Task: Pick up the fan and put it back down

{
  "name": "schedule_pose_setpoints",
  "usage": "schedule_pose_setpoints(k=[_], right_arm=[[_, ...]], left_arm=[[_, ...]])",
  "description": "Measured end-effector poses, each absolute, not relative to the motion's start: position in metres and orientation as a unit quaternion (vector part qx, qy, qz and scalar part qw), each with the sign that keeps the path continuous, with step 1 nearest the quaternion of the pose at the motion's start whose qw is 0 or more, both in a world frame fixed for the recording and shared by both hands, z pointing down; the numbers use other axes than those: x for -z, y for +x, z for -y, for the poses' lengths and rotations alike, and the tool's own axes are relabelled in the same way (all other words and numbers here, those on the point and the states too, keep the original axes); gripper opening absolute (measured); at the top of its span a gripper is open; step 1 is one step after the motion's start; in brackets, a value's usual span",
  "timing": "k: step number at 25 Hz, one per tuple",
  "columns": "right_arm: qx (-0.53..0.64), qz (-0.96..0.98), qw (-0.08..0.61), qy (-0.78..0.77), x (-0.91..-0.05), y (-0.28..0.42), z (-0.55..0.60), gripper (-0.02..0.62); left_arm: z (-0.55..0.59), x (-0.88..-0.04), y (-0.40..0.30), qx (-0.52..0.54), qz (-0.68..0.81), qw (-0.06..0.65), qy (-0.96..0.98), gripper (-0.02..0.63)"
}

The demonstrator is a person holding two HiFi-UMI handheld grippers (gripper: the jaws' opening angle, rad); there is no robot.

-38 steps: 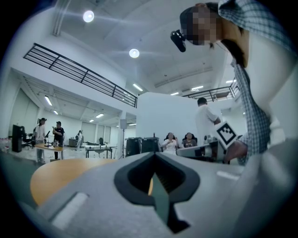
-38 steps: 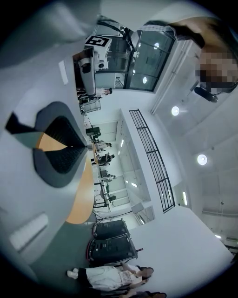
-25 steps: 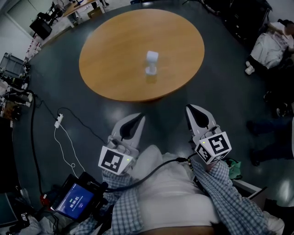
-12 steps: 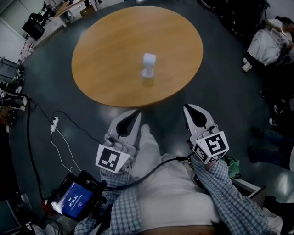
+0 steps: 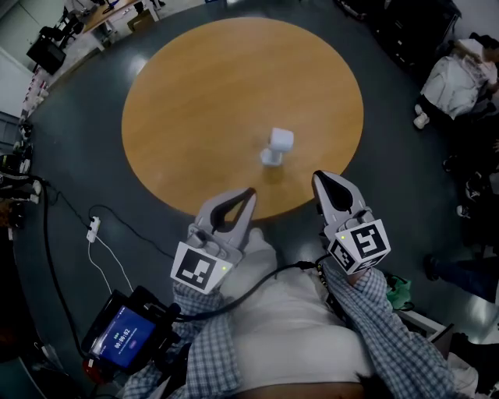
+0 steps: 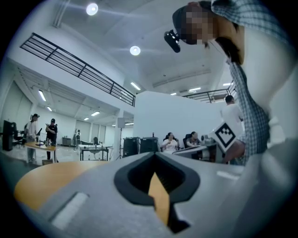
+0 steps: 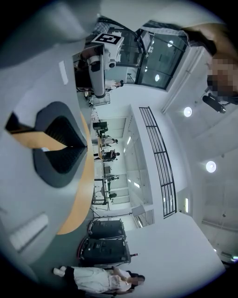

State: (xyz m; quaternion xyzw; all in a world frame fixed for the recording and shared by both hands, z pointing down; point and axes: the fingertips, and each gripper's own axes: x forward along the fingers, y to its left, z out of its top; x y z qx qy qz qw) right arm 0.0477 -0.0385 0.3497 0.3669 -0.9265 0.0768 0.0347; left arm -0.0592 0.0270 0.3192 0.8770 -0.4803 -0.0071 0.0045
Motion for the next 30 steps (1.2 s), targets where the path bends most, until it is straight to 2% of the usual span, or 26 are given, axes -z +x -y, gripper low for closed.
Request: schedule_pose_setpoints(k=[5,12,20,30], right_arm=[[-0.082,0.915,0.044,0.394,-0.358,0.028,0.072,0.003],[-0.101,0.911,0.116,0.382,-0.422,0.013,0.112,0.007],[-0.138,0.896,0.181,0.381,-0.494,-0.002,0.097,0.091],[-0.137,0.873,0.158,0.441,-0.519,-0.026,0.122,0.176]], left_arm=[[0.006,-0.325,-0.079,0.005,0.459,0.013,0.889,-0.002],[0.063,-0.373,-0.085,0.006,0.45,0.072,0.89,-0.002],[0.045,-0.386,-0.101,0.0,0.464,0.103,0.88,-0.002],[0.033,-0.398,-0.111,-0.037,0.475,0.111,0.872,-0.002]])
